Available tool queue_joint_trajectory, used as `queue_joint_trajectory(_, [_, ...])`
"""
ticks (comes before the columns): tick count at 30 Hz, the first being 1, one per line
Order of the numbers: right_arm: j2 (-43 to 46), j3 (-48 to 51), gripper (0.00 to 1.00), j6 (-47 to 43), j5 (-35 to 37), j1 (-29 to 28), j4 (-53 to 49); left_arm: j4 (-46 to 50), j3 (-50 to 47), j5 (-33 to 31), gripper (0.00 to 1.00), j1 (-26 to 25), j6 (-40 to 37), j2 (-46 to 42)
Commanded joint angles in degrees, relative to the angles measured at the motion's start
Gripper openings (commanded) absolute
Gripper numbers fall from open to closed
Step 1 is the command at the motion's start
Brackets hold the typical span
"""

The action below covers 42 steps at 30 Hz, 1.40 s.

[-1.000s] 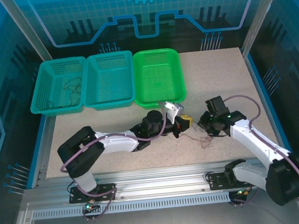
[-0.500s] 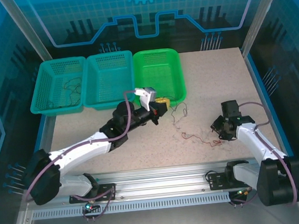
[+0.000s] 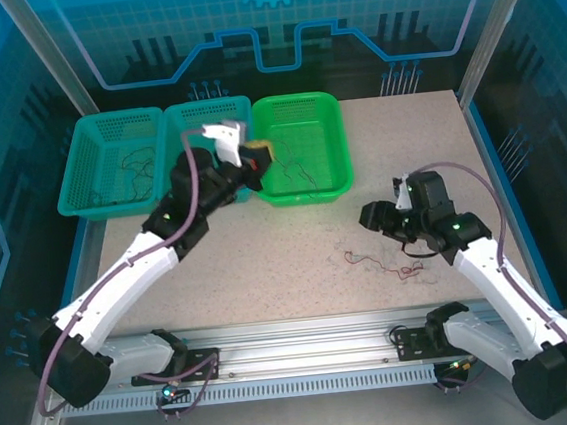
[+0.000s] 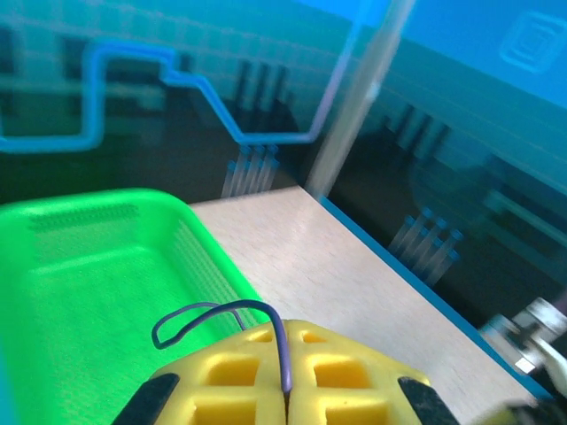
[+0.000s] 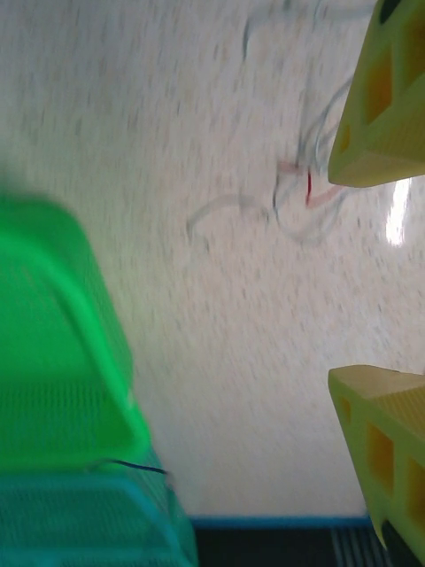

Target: Untangle the cables

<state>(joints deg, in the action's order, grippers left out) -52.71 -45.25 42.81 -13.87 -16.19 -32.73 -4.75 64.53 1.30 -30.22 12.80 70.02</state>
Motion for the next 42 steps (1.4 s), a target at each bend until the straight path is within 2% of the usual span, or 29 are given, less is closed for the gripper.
queue_joint_trajectory(1, [1.2, -4.4, 0.57, -2.6, -4.9, -3.8, 0.4, 8.8, 6.9, -1.9, 0.00, 7.4, -3.7, 1.1])
queue_joint_trajectory(3, [2.0, -6.3, 0.60, -0.6, 0.6, -6.6, -1.2, 10.9, 10.3, -1.6, 0.00, 13.0, -4.1, 3.1])
queue_joint_trajectory(5, [3.2, -7.0, 0.73, 0.6, 5.3, -9.2, -1.5, 13.2, 13.7, -1.8, 0.00, 18.8, -3.6, 5.7])
queue_joint_trajectory(7, [4.1, -7.1, 0.85, 1.5, 6.3, -10.3, -0.6, 14.4, 16.7, -1.6, 0.00, 24.8, -2.7, 8.7])
queue_joint_trajectory(9, [4.4, -7.8, 0.91, 1.7, 5.6, -10.5, -0.7, 14.6, 18.6, -1.3, 0.00, 29.9, -1.3, 11.3])
queue_joint_trajectory(14, [5.1, -10.8, 0.92, -0.2, 6.0, -10.5, -4.4, 19.0, 24.3, -0.8, 0.00, 41.8, 2.8, 19.0])
queue_joint_trajectory(21, [6.0, -11.3, 0.92, -2.0, 4.5, -10.5, -6.1, 19.6, 25.9, 1.1, 0.00, 52.3, 5.7, 25.5])
queue_joint_trajectory(24, [6.2, -11.2, 0.92, -1.6, 5.4, -10.5, -7.0, 20.9, 26.8, 1.9, 0.00, 54.1, 5.9, 28.3])
queue_joint_trajectory(28, [6.3, -11.2, 0.92, -0.3, 9.5, -10.5, -9.0, 21.6, 26.4, 2.6, 0.27, 55.0, 6.6, 28.9])
queue_joint_trajectory(30, [6.5, -11.1, 0.91, 0.2, 11.9, -10.4, -10.3, 19.9, 24.7, 3.1, 0.36, 54.9, 7.4, 27.0])
queue_joint_trajectory(33, [6.3, -10.6, 0.91, 0.6, 14.2, -9.9, -11.5, 17.8, 22.1, 5.9, 0.43, 54.9, 10.2, 23.1])
queue_joint_trajectory(38, [5.1, -9.0, 0.91, 3.7, 18.4, -8.0, -14.2, 12.1, 12.7, 11.4, 0.43, 52.1, 16.6, 12.5])
queue_joint_trajectory(42, [5.4, -6.1, 0.91, 9.4, 24.8, -4.8, -18.3, 9.8, 5.2, 13.6, 0.43, 44.1, 17.0, 2.8])
